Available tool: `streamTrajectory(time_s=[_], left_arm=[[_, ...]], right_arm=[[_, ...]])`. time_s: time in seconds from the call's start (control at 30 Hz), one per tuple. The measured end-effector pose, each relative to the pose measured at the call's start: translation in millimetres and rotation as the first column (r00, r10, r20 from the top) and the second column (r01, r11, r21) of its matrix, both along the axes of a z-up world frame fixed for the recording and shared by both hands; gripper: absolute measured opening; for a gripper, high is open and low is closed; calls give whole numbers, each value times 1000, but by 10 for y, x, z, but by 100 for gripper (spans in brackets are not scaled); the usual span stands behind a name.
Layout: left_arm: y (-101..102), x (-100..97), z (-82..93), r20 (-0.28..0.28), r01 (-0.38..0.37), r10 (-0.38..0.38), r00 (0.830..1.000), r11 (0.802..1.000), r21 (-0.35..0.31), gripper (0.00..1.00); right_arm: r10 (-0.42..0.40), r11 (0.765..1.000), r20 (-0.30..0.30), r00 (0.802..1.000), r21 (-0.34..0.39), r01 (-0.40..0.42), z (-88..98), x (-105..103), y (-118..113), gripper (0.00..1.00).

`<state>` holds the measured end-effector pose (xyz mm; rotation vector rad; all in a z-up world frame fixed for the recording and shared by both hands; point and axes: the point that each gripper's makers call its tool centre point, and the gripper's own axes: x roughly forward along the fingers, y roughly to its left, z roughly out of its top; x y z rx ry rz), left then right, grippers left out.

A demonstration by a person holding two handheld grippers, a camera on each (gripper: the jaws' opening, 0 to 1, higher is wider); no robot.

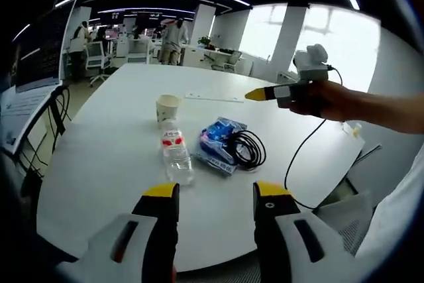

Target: Arrange the tabletop items into an orderly group along one side of the table until the central work area is clear of visible clutter.

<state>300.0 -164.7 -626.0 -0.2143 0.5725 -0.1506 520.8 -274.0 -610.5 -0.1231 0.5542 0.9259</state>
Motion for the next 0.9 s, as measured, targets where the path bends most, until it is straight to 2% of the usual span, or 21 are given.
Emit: streamTrajectory(time_s=[0.4, 0.6, 0.9], left_arm=[[-70, -31, -37, -6, -60, 60, 998, 998, 21, 43], [-131, -81, -52, -9, -97, 98, 995, 995, 28, 43], [-256, -86, -115, -20, -122, 123, 992, 992, 37, 43]], right_arm=[[-19, 999, -25, 999, -26, 18, -224, -176, -629, 34], [-9, 999, -45, 999, -42, 7, -339, -333, -893, 36], [-4, 1000, -42, 999, -25, 3, -296, -399, -1171, 41]])
